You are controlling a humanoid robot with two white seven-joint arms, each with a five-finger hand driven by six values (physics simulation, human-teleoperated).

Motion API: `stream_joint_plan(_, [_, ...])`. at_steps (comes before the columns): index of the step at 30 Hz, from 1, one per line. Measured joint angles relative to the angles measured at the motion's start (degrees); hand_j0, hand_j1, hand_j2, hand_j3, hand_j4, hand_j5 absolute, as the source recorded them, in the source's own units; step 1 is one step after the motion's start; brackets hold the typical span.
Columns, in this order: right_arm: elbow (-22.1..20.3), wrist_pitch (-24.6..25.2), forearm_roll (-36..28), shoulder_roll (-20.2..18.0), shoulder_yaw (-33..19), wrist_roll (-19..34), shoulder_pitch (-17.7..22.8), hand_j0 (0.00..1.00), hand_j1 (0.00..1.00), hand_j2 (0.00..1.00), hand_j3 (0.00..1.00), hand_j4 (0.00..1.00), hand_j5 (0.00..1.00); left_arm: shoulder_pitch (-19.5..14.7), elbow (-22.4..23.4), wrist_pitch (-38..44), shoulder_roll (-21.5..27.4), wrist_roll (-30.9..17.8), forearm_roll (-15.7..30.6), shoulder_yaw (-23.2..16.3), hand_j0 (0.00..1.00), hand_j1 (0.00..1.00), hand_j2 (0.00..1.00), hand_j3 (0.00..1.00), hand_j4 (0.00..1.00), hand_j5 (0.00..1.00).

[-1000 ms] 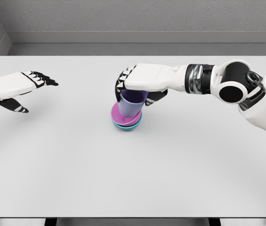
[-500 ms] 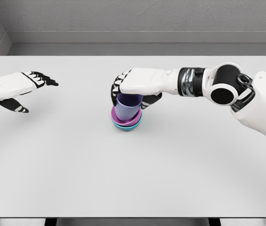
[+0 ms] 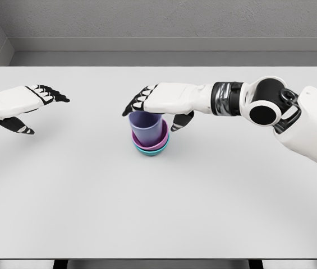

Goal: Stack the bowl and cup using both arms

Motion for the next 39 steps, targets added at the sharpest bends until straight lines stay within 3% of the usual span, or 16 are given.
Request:
stream_joint_plan(6, [-2.0, -0.2, -0.1, -1.2, -1.8, 0.0, -0.4, 1.0, 1.0, 1.0, 1.0, 1.0, 1.0, 0.0, 0.0, 0.0, 0.0, 0.0, 0.0, 0.0, 1.0, 1.0, 1.0, 1.0, 1.0, 1.0])
stream_joint_plan(12, [-5.0, -5.0, -0.6, -7.8, -10.7, 0.0, 1.1, 1.0, 1.0, 1.0, 1.0, 1.0, 1.0, 0.0, 0.0, 0.0, 0.0, 0.0, 0.1, 0.0, 1.0, 1.0, 1.0, 1.0, 1.0, 1.0])
stream_joint_plan(15, [-5.4, -9.8, -0.7, -11.8, -14.3, 0.0, 8.0, 1.0, 1.0, 1.0, 1.0, 1.0, 1.0, 0.0, 0.0, 0.0, 0.0, 0.0, 0.1, 0.0, 1.0, 1.0, 1.0, 1.0, 1.0, 1.0])
stream_joint_plan(18, [-5.5, -13.9, -0.7, -15.6, -16.5, 0.0, 10.9, 1.0, 1.0, 1.0, 1.0, 1.0, 1.0, 1.2, 0.0, 0.0, 0.0, 0.0, 0.2, 0.0, 1.0, 1.0, 1.0, 1.0, 1.0, 1.0])
stream_joint_plan(21, [-5.5, -17.7, -0.7, -18.5, -19.5, 0.0, 17.0, 1.0, 1.0, 1.0, 1.0, 1.0, 1.0, 1.9, 0.0, 0.0, 0.2, -0.1, 0.0, 0.2, 1.0, 1.0, 1.0, 1.0, 1.0, 1.0])
stream_joint_plan(26, [-5.6, -22.2, -0.6, -22.2, -28.4, 0.0, 27.1, 1.0, 1.0, 1.0, 1.0, 1.0, 1.0, 1.9, 0.1, 0.0, 0.3, -0.1, 0.0, 0.4, 1.0, 1.0, 1.0, 1.0, 1.0, 1.0])
stream_joint_plan(31, [-5.5, -23.1, -0.7, -23.2, -32.9, 0.0, 27.2, 1.0, 1.0, 1.0, 1.0, 1.0, 1.0, 1.9, 0.1, 0.0, 0.4, -0.1, 0.1, 0.4, 1.0, 1.0, 1.0, 1.0, 1.0, 1.0])
stream_joint_plan(39, [-5.6, -23.3, -0.8, -23.3, -33.7, 0.0, 27.2, 1.0, 1.0, 1.0, 1.0, 1.0, 1.0, 1.9, 0.1, 0.0, 0.4, -0.2, 0.0, 0.4, 1.0, 1.0, 1.0, 1.0, 1.0, 1.0])
